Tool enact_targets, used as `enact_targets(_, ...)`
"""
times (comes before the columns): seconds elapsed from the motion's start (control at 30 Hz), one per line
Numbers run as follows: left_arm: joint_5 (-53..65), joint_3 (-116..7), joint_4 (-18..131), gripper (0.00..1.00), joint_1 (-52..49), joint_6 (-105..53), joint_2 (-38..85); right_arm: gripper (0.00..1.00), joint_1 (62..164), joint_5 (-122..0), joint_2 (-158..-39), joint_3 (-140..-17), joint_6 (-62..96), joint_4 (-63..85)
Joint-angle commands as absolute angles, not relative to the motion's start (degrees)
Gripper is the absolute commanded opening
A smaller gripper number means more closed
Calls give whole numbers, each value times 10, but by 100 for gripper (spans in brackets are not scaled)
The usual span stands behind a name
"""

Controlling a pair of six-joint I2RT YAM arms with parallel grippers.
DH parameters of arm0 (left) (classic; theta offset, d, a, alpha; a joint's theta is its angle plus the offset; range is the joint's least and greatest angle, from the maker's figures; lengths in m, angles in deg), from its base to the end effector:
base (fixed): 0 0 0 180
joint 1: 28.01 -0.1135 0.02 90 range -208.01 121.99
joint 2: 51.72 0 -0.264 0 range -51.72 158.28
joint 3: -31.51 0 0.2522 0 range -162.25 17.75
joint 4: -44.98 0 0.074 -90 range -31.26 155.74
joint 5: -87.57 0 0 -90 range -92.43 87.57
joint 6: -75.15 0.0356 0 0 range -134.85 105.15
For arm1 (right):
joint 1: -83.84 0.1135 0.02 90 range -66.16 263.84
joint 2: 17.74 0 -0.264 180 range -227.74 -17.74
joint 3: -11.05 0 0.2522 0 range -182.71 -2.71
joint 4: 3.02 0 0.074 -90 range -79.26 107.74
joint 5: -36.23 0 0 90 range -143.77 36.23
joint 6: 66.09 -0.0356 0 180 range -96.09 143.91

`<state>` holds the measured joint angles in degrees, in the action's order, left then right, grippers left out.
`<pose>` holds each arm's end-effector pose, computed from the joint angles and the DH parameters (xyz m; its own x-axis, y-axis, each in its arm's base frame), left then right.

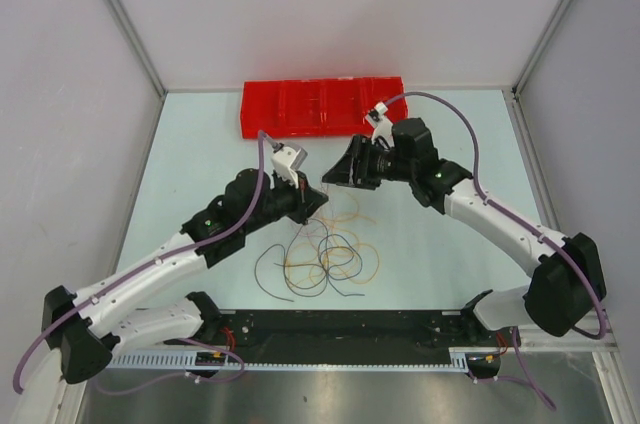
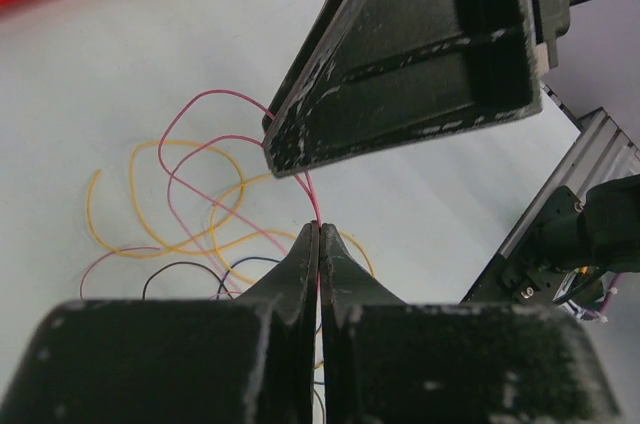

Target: Untangle the cables

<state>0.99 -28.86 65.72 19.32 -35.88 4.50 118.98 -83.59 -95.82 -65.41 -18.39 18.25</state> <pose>0.1541 -0.1704 0.3199 -0.4579 -0.0318 -0.8884 0.6518 0.6676 -0.3598 0.2467 0.1953 0.3239 -0.8235 0.1344 -0.5512 -0.4324 0.4804 0.7631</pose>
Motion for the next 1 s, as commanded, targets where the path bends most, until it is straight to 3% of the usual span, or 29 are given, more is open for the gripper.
enact_targets(0.0,18,-287,623,0,191,-366,51,56,1210,-834,-970,-656,-194,162)
enact_targets(0.17,15,-284,617,0,191,-369,55,36,1228,-821,-974,-656,-193,164)
enact_targets(0.27,8,-284,617,0,192,-373,56,14,1230,-828,-975,-656,-189,151)
enact_targets(0.3,4,-286,621,0,192,-374,55,3,1229,-829,-974,-658,-186,149)
enact_targets(0.33,-7,-287,623,0,192,-379,54,0,1228,-828,-974,-662,-183,151)
enact_targets(0.4,-12,-287,629,18,192,-380,49,0,1228,-828,-977,-685,-168,156)
enact_targets(0.43,-14,-287,630,31,191,-380,44,0,1227,-826,-981,-696,-162,168)
enact_targets(0.47,-20,-285,633,56,192,-381,40,0,1228,-824,-983,-710,-153,173)
enact_targets(0.57,-51,-284,653,89,191,-388,15,0,1227,-806,-996,-768,-120,204)
enact_targets(0.67,-92,-293,701,99,191,-395,-15,0,1222,-791,-1011,-829,-100,223)
enact_targets(0.97,-211,-340,884,100,191,-402,-83,0,1200,-760,-1147,-1154,-34,331)
